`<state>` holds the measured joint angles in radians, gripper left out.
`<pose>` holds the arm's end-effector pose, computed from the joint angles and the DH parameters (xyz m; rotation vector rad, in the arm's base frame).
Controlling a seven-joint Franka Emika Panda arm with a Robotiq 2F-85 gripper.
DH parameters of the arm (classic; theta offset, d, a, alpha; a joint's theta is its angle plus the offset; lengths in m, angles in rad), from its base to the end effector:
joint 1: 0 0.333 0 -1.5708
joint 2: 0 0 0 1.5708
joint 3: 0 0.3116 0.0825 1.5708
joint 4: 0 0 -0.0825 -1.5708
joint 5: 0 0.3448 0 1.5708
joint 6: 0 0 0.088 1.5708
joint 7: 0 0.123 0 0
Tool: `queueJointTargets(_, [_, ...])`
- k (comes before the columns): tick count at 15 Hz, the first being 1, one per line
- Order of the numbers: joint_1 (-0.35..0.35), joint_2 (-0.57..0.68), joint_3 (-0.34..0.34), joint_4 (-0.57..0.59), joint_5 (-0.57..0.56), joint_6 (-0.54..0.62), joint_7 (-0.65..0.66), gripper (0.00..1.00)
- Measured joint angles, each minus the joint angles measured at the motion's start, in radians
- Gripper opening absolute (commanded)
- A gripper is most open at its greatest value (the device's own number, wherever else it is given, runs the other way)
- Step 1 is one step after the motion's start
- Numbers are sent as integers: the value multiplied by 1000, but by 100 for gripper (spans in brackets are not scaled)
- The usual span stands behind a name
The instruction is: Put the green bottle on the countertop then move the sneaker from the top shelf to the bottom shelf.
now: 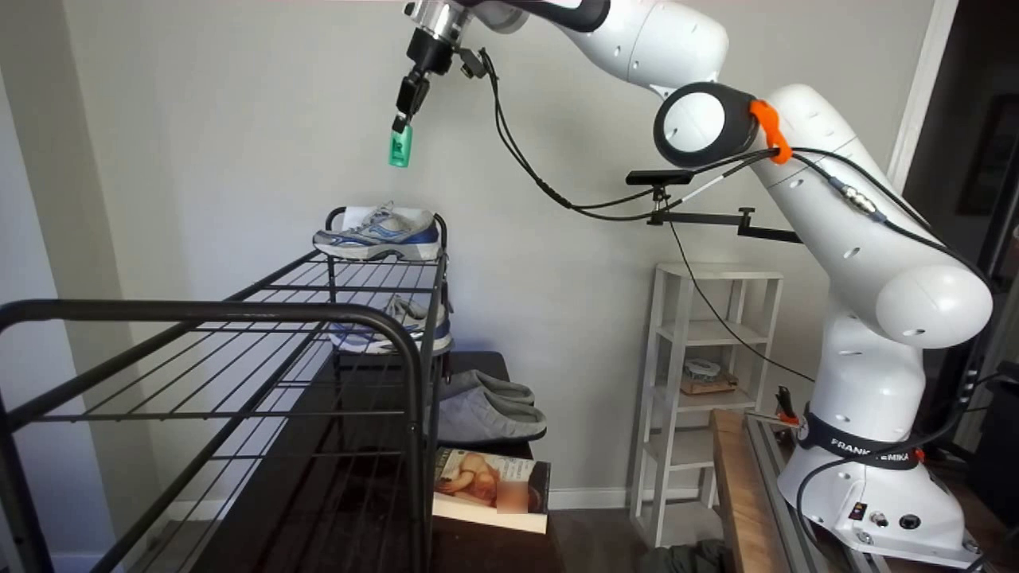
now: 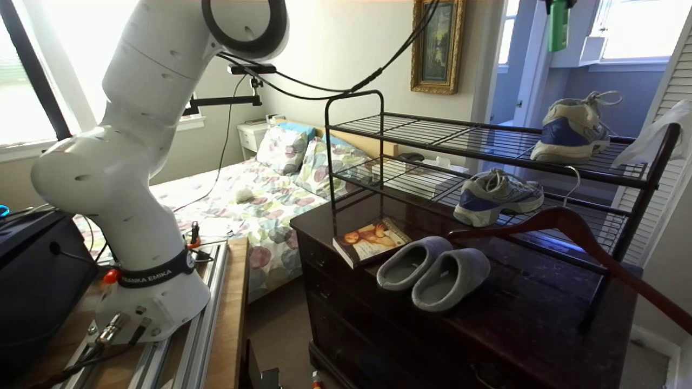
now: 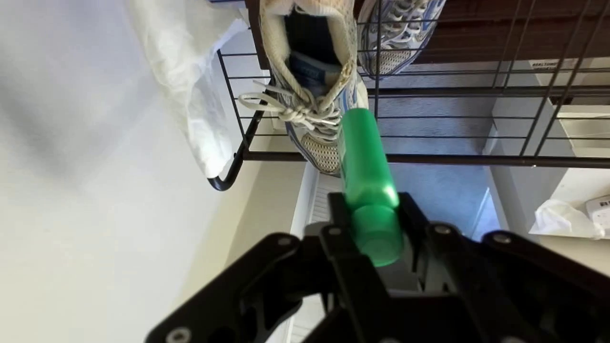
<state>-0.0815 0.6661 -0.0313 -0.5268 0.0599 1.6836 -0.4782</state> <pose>0.6804 -0.0593 0.6641 2.8981 0.5650 0.7258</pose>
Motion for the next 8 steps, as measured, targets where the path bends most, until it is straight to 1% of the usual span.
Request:
queueJointTargets(5, [-10,-98,-54,-14,-20,-216,84,7])
queueJointTargets(8, [-26,-135,-85,-29,-27,-288,128,7])
